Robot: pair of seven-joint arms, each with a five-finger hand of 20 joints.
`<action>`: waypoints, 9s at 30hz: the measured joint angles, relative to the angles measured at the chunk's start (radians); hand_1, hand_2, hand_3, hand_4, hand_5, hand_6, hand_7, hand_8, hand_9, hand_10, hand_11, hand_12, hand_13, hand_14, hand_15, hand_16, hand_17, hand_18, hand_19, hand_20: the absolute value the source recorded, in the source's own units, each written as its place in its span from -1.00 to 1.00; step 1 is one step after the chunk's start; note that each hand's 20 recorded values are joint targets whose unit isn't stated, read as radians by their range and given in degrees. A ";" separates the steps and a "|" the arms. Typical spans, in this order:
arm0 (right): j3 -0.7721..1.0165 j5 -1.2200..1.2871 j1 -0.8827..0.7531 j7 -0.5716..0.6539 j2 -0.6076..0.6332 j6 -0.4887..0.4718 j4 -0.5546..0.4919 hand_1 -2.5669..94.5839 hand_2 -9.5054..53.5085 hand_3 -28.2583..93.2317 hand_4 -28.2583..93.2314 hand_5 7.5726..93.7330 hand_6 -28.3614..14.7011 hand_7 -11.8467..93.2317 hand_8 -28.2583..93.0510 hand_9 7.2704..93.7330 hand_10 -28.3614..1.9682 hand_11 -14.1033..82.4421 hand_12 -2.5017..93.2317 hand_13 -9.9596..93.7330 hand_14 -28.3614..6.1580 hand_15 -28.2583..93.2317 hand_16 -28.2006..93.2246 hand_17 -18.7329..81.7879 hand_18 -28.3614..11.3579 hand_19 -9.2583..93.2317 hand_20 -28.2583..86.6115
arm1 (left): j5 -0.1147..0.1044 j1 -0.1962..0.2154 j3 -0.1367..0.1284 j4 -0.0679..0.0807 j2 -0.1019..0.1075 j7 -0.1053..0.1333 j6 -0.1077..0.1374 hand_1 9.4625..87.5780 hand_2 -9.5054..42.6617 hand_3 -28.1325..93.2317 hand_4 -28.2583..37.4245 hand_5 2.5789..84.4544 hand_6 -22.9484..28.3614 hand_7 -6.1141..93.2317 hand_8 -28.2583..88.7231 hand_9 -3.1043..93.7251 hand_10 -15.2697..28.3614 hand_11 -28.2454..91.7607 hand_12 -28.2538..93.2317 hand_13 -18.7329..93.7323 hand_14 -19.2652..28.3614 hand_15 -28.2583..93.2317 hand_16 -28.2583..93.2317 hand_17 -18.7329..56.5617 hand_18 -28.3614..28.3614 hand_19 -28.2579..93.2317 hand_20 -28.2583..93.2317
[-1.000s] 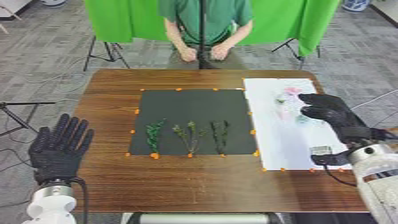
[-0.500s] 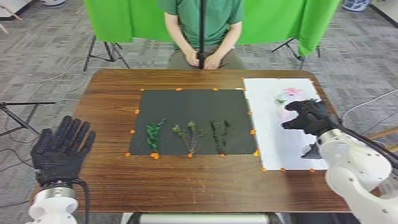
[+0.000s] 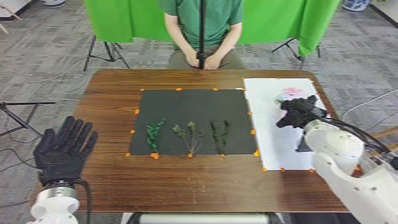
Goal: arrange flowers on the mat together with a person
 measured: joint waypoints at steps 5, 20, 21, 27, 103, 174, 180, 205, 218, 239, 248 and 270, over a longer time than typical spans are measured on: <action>-0.019 -0.002 0.013 0.008 -0.009 -0.004 0.010 -0.11 -1.00 0.78 -1.00 -0.01 0.22 -0.41 -0.76 0.24 -0.05 -0.44 -0.65 -0.03 -0.30 -0.35 -0.16 -0.70 -0.69 -0.06 -0.45 | 0.000 -0.005 0.000 0.002 0.001 0.000 0.002 -0.52 -0.12 0.72 -1.00 0.19 0.23 -0.57 -0.69 -0.02 0.33 -0.17 -0.41 -0.08 0.44 -0.03 -0.66 -0.68 0.55 0.12 -0.36; -0.093 -0.079 0.002 0.025 -0.009 0.185 0.029 0.28 -1.00 0.60 -1.00 0.48 0.55 -0.27 -0.64 0.87 0.56 -0.60 -0.26 0.33 0.12 -0.19 -0.15 -0.59 -0.55 -0.14 -0.53 | -0.005 -0.009 0.001 0.004 0.009 -0.002 0.018 -0.52 -0.11 0.72 -1.00 0.19 0.24 -0.57 -0.69 -0.01 0.33 -0.17 -0.41 -0.08 0.45 -0.02 -0.66 -0.68 0.56 0.12 -0.36; -0.095 -0.083 -0.001 0.025 -0.009 0.194 0.029 0.28 -1.00 0.60 -1.00 0.48 0.55 -0.27 -0.64 0.87 0.56 -0.60 -0.26 0.34 0.13 -0.19 -0.14 -0.58 -0.54 -0.14 -0.53 | -0.005 -0.010 0.001 0.004 0.009 -0.002 0.018 -0.52 -0.11 0.72 -1.00 0.19 0.24 -0.57 -0.69 -0.01 0.33 -0.17 -0.41 -0.08 0.45 -0.03 -0.66 -0.68 0.56 0.12 -0.36; -0.112 -0.094 -0.018 0.016 0.004 0.242 0.005 0.27 -1.00 0.61 -1.00 0.46 0.52 -0.27 -0.63 0.85 0.55 -0.61 -0.26 0.35 0.15 -0.18 -0.13 -0.58 -0.54 -0.14 -0.52 | -0.005 -0.010 0.001 0.005 0.010 -0.003 0.018 -0.52 -0.10 0.72 -1.00 0.19 0.24 -0.57 -0.69 -0.01 0.33 -0.17 -0.41 -0.08 0.45 -0.03 -0.66 -0.67 0.56 0.12 -0.36; -0.829 -0.105 0.543 -0.172 -0.574 0.296 0.387 0.04 -1.00 0.80 -1.00 0.17 0.41 -0.28 -0.84 0.30 0.26 -0.38 -0.65 0.17 -0.01 -0.16 -0.20 -0.62 -0.58 0.02 -0.57 | -0.027 -0.132 0.097 0.047 0.118 0.077 0.000 -0.52 -0.12 0.72 -1.00 0.19 0.24 -0.57 -0.70 -0.02 0.33 -0.17 -0.41 -0.08 0.44 -0.02 -0.66 -0.69 0.55 0.12 -0.36; 0.546 1.318 -0.541 -0.247 -0.186 0.491 -0.339 -0.42 -0.56 0.78 -0.96 -0.13 0.11 -0.46 -0.73 -0.12 -0.08 -0.53 -0.63 -0.07 -0.31 -0.34 -0.15 -0.48 -0.54 -0.15 -0.35 | -0.051 -0.001 -0.004 0.017 0.024 0.012 0.008 -0.51 -0.20 0.73 -1.00 0.18 0.23 -0.56 -0.70 -0.01 0.32 -0.17 -0.41 -0.08 0.45 -0.02 -0.66 -0.68 0.56 0.12 -0.35; 0.547 1.314 -0.572 -0.256 -0.190 0.498 -0.346 -0.42 -0.56 0.78 -0.96 -0.13 0.11 -0.46 -0.73 -0.12 -0.06 -0.54 -0.63 -0.06 -0.30 -0.35 -0.15 -0.48 -0.54 -0.16 -0.35 | -0.051 0.004 -0.012 0.015 0.021 0.012 0.008 -0.51 -0.18 0.73 -1.00 0.18 0.23 -0.56 -0.70 -0.01 0.32 -0.16 -0.41 -0.07 0.44 -0.02 -0.66 -0.68 0.56 0.12 -0.35; 0.532 1.317 -0.562 -0.243 -0.223 0.490 -0.370 -0.40 -0.56 0.78 -0.96 -0.11 0.17 -0.44 -0.74 -0.09 0.06 -0.53 -0.65 -0.03 -0.27 -0.34 -0.15 -0.47 -0.54 -0.16 -0.33 | -0.049 0.031 -0.016 0.003 0.005 0.016 0.009 -0.51 -0.17 0.73 -1.00 0.19 0.24 -0.56 -0.70 -0.01 0.32 -0.17 -0.41 -0.07 0.45 -0.02 -0.66 -0.68 0.56 0.12 -0.35; 0.533 1.317 -0.597 -0.243 -0.250 0.433 -0.378 -0.40 -0.56 0.78 -0.96 -0.11 0.17 -0.44 -0.74 -0.10 0.05 -0.53 -0.65 -0.04 -0.28 -0.34 -0.15 -0.47 -0.54 -0.16 -0.33 | -0.027 0.025 -0.016 0.003 0.006 0.015 0.009 -0.51 -0.16 0.73 -1.00 0.18 0.23 -0.56 -0.70 -0.02 0.32 -0.17 -0.41 -0.08 0.45 -0.02 -0.66 -0.68 0.56 0.12 -0.35; 0.522 1.320 -0.587 -0.232 -0.249 0.416 -0.377 -0.40 -0.57 0.78 -0.96 -0.12 0.17 -0.44 -0.74 -0.10 0.05 -0.53 -0.65 -0.04 -0.28 -0.34 -0.15 -0.47 -0.54 -0.16 -0.33 | -0.026 0.021 -0.017 0.003 0.009 0.019 0.008 -0.51 -0.16 0.73 -1.00 0.18 0.23 -0.56 -0.70 -0.02 0.32 -0.17 -0.41 -0.08 0.45 -0.02 -0.66 -0.68 0.56 0.12 -0.35; 0.516 1.318 -0.585 -0.237 -0.247 0.416 -0.377 -0.39 -0.58 0.78 -0.96 -0.12 0.17 -0.44 -0.74 -0.11 0.07 -0.53 -0.65 -0.04 -0.27 -0.34 -0.15 -0.48 -0.55 -0.16 -0.33 | -0.024 0.019 -0.018 0.003 0.009 0.017 0.008 -0.51 -0.16 0.73 -1.00 0.18 0.23 -0.56 -0.70 -0.02 0.32 -0.17 -0.41 -0.08 0.45 -0.02 -0.66 -0.68 0.56 0.12 -0.35; 0.484 1.089 -0.532 -0.196 -0.203 0.457 -0.368 -0.38 -0.61 0.78 -0.96 -0.19 0.14 -0.44 -0.75 -0.25 0.01 -0.55 -0.65 -0.11 -0.28 -0.35 -0.15 -0.48 -0.55 -0.14 -0.34 | -0.025 0.012 -0.018 0.003 0.009 0.015 0.008 -0.51 -0.16 0.73 -1.00 0.18 0.23 -0.56 -0.70 -0.02 0.32 -0.17 -0.41 -0.08 0.45 -0.02 -0.66 -0.68 0.56 0.12 -0.35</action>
